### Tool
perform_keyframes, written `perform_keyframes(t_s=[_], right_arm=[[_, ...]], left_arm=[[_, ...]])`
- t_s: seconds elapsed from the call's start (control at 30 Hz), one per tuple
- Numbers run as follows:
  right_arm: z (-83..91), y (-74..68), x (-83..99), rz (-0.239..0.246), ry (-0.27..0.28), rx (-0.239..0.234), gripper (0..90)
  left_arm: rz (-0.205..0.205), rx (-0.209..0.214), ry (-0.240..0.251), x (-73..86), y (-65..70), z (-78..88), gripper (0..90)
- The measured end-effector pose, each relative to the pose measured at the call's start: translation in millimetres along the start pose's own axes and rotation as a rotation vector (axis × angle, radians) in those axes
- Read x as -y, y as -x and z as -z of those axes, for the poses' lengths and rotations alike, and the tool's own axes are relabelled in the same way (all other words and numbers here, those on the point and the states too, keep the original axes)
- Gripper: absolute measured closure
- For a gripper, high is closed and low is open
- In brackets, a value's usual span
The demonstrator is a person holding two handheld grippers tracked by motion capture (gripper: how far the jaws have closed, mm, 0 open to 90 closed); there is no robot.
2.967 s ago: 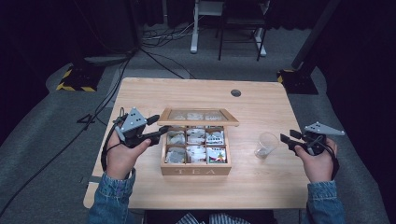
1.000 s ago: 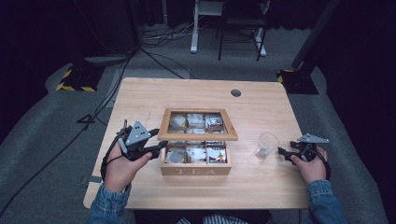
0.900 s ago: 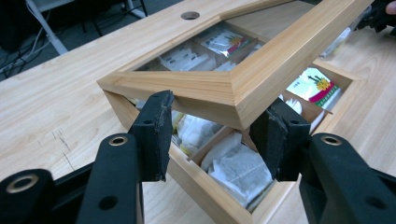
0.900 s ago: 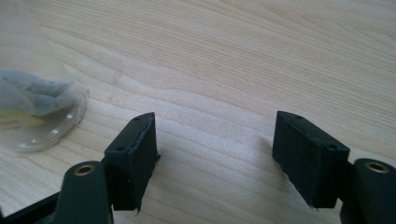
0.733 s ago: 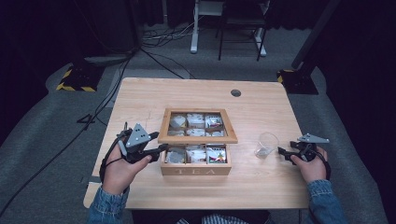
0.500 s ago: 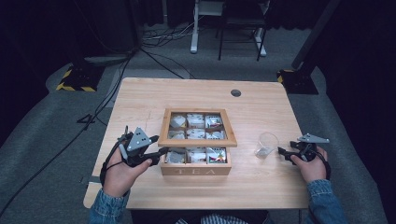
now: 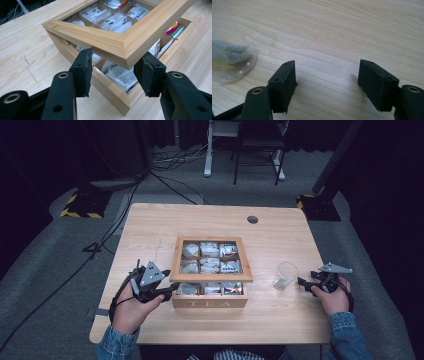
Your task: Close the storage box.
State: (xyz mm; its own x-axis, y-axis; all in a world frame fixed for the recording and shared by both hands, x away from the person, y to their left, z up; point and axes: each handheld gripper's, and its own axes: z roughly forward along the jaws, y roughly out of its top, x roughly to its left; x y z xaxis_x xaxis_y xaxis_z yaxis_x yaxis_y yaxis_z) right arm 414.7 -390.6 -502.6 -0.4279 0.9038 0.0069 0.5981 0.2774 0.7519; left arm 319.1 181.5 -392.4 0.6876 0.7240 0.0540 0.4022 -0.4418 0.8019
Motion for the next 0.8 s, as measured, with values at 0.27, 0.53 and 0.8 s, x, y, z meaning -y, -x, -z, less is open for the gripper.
perform_keyframes(t_s=[0.27, 0.53, 0.8], right_arm=[[0.1, -0.2, 0.3, 0.0, 0.001, 0.001, 31.1], [0.1, -0.2, 0.2, 0.0, 0.001, 0.002, 31.2], [0.1, -0.2, 0.2, 0.0, 0.001, 0.001, 31.2]], left_arm=[[-0.002, 0.003, -0.027, 2.8, 2.6, -0.8, 49.8], [-0.013, 0.011, -0.07, 4.7, 4.9, -2.3, 49.8], [-0.005, 0.033, -0.092, 8.3, 4.1, -4.4, 49.7]])
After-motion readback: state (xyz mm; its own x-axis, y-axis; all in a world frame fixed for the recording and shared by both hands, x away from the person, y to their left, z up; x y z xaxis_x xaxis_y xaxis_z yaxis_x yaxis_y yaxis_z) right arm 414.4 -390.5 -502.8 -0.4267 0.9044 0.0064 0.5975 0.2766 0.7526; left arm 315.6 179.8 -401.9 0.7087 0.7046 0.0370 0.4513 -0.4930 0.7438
